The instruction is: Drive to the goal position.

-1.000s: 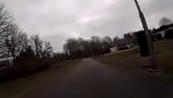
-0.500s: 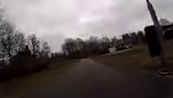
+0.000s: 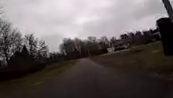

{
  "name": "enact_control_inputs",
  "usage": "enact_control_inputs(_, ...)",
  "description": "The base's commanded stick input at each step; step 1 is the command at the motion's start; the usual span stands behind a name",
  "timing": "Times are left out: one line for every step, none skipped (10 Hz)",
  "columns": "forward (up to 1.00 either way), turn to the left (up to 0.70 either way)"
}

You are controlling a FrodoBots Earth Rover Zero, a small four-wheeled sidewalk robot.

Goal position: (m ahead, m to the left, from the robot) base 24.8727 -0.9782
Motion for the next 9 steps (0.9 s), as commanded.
enact_control_inputs(1.0, 0.4)
enact_control_inputs(1.0, 0.4)
enact_control_inputs(1.0, 0.4)
enact_control_inputs(1.0, 0.4)
enact_control_inputs(1.0, 0.08)
enact_control_inputs(1.0, 0.02)
enact_control_inputs(1.0, 0.0)
enact_control_inputs(1.0, 0.0)
enact_control_inputs(1.0, 0.0)
